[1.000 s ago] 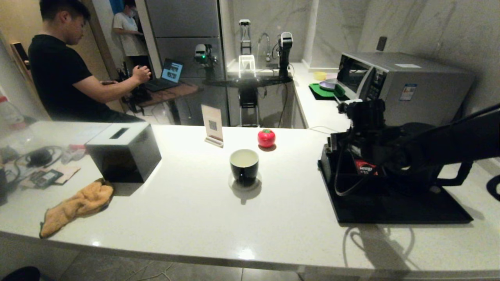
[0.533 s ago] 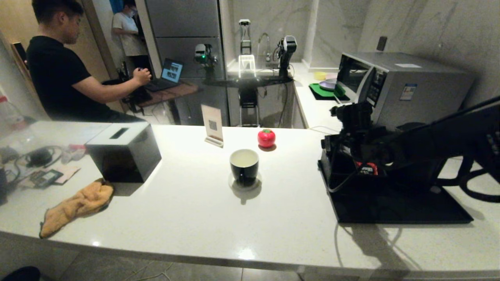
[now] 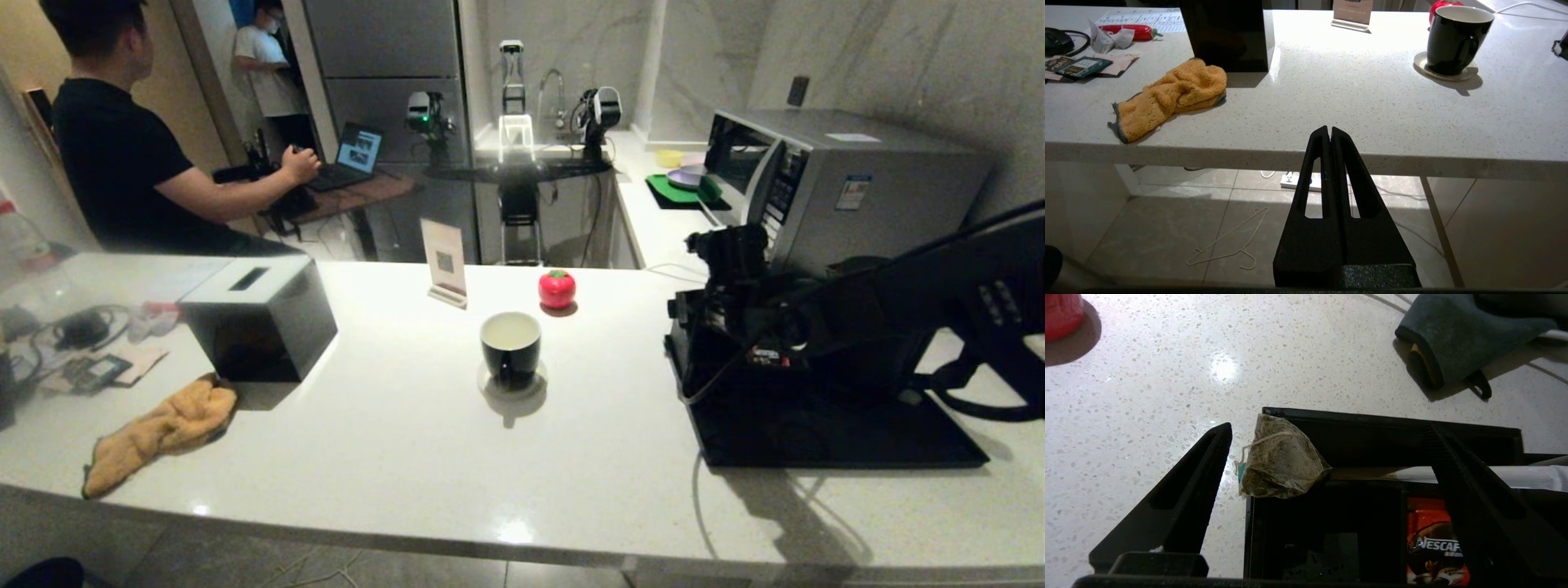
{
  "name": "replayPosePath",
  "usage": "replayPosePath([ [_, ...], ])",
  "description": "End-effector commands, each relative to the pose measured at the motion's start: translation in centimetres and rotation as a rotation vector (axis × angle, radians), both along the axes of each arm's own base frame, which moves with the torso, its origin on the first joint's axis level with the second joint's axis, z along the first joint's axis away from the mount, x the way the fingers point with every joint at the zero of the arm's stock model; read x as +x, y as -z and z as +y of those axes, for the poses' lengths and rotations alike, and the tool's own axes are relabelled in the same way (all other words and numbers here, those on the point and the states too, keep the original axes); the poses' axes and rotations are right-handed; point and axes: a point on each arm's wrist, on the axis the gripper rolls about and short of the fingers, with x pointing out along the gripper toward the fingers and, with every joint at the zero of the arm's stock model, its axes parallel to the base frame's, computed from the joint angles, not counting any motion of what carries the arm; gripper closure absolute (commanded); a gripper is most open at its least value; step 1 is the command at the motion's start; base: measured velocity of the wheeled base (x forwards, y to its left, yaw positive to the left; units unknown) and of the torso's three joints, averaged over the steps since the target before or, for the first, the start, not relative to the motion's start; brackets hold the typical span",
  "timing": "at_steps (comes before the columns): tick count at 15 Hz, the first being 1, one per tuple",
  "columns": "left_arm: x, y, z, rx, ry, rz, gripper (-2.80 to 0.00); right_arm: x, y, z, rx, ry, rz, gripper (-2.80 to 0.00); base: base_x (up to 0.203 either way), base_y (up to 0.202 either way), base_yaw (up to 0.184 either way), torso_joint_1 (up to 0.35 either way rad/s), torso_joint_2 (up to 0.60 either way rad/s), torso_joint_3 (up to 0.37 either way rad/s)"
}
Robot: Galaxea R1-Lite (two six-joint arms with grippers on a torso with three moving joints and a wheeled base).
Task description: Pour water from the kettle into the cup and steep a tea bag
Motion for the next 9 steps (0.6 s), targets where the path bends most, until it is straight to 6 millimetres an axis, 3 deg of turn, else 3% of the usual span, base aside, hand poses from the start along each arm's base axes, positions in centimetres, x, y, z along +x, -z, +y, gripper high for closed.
replayPosePath([
  [1, 0.00, 0.00, 0.00, 0.000, 0.000, 0.000, 0.00, 0.16, 0.39, 0.06, 0.005, 0.006, 0.005, -2.80, 0.000, 0.000, 0.000, 0.000, 0.00, 0.000],
  [9, 0.00, 0.00, 0.00, 0.000, 0.000, 0.000, 0.00, 0.46, 1.08, 0.15, 0.018, 0.018, 0.011, -2.80, 0.000, 0.000, 0.000, 0.000, 0.00, 0.000],
])
